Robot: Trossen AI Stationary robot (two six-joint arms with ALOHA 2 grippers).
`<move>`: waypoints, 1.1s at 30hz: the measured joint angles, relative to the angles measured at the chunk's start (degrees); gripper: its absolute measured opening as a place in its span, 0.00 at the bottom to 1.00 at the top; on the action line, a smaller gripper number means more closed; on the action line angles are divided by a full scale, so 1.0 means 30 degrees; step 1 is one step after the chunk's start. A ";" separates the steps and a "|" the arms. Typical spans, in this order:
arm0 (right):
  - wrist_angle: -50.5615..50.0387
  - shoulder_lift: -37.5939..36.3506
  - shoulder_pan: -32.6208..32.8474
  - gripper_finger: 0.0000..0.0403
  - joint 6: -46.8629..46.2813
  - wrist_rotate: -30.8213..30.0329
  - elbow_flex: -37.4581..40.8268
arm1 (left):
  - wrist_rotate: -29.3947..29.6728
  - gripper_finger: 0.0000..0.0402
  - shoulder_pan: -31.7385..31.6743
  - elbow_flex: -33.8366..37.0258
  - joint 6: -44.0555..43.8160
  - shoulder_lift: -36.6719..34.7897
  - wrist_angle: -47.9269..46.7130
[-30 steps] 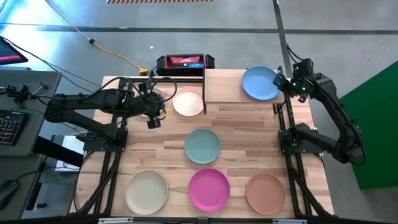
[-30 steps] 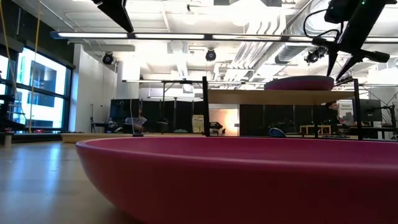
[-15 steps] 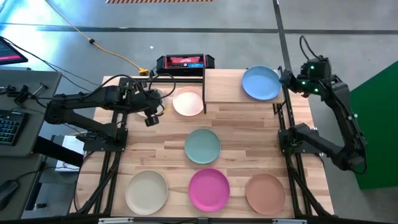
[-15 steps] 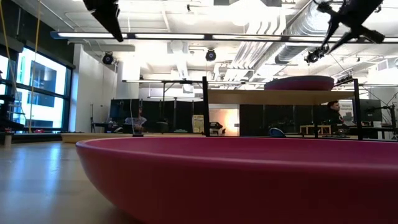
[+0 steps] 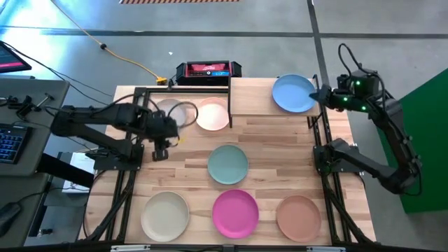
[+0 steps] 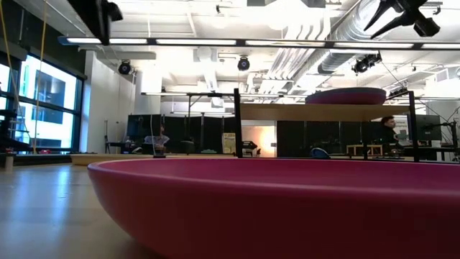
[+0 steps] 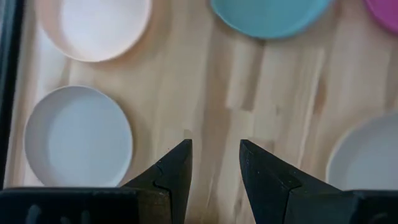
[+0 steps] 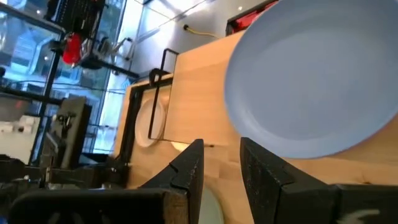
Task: Place and stack plates onto a shelf
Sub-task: Stack the light gray plate on the blue plate on the shelf
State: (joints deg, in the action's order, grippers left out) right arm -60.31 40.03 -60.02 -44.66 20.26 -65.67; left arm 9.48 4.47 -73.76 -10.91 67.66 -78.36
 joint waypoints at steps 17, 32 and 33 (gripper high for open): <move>0.1477 0.0206 0.5073 0.22 -0.2209 -0.1372 0.0000 | 0.0431 0.30 0.5750 0.0124 -0.1986 0.0287 0.0415; 0.4123 0.2090 0.9930 0.22 -0.1747 -0.2348 0.0007 | -0.0709 0.30 0.7862 0.5983 -0.3860 0.0350 0.5964; 0.4183 0.2231 1.0127 0.22 -0.1539 -0.2343 0.0007 | -0.0881 0.30 0.7938 0.6243 -0.3988 0.0350 0.6185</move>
State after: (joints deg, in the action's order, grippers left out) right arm -47.76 46.72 -29.64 -49.28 13.23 -65.65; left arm 6.84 28.29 -55.03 -22.88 68.71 -59.80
